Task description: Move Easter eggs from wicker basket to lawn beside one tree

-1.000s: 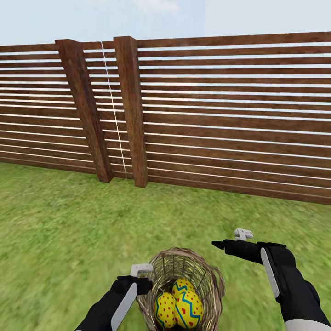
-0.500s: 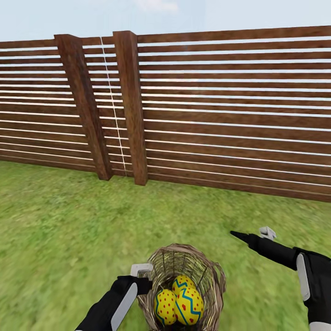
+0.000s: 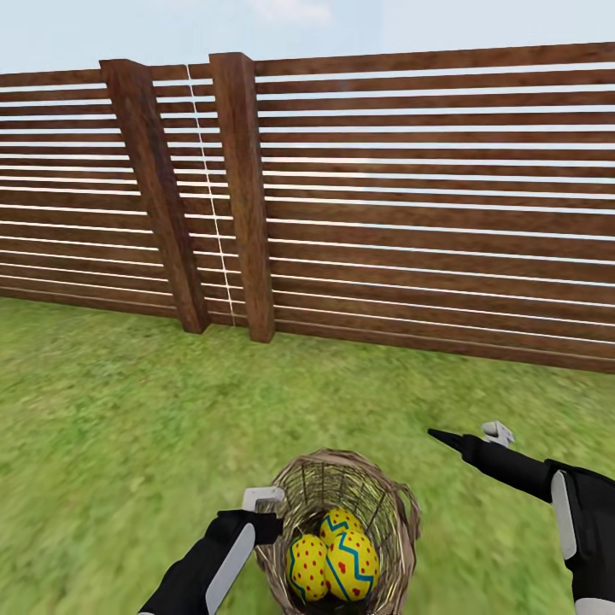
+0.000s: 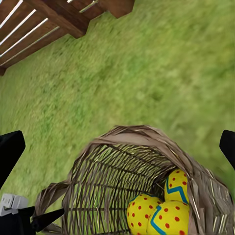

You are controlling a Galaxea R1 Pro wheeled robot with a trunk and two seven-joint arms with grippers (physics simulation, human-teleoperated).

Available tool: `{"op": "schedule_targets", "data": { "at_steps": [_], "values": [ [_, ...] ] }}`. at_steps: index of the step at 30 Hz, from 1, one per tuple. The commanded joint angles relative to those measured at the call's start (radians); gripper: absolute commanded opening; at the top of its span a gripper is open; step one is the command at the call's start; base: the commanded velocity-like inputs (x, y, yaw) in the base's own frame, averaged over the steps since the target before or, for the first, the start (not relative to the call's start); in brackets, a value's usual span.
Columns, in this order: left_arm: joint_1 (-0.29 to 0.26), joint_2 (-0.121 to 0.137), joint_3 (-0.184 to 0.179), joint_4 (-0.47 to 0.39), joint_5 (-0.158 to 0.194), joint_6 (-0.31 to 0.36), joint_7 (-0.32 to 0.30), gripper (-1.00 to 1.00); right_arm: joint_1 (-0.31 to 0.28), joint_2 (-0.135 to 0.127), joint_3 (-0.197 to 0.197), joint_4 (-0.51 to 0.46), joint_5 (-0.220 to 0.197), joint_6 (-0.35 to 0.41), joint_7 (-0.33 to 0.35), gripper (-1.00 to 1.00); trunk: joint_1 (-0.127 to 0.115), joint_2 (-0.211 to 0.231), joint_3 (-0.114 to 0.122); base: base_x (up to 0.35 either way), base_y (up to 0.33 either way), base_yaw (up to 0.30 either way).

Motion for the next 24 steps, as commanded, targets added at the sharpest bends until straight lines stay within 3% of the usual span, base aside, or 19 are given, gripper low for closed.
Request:
{"op": "schedule_targets", "data": {
  "at_steps": [1, 6, 7, 24],
  "values": [
    [-0.001, 0.001, -0.003, -0.001, 0.011, 0.002, 0.009, 1.00, -0.001, 0.000, -0.002, 0.000, 0.002, 0.007, 0.005, 1.00, 0.000, 0.000, -0.001, 0.000, 0.000, 0.000],
    [-0.001, 0.001, -0.003, -0.001, 0.011, 0.002, 0.011, 1.00, -0.001, 0.001, -0.002, 0.002, 0.002, 0.007, 0.004, 1.00, 0.000, 0.000, -0.001, 0.000, 0.000, 0.000],
    [-0.001, 0.001, -0.003, -0.001, 0.011, 0.002, 0.011, -1.00, -0.001, 0.001, -0.002, 0.003, 0.002, 0.007, 0.004, 1.00, 0.000, 0.000, -0.001, 0.000, 0.000, 0.000],
    [-0.001, 0.002, -0.004, -0.023, 0.010, 0.002, 0.013, -1.00, -0.001, 0.002, -0.002, 0.006, 0.002, 0.006, 0.003, 1.00, 0.000, 0.000, -0.001, 0.000, 0.000, 0.000]
  ]
}}
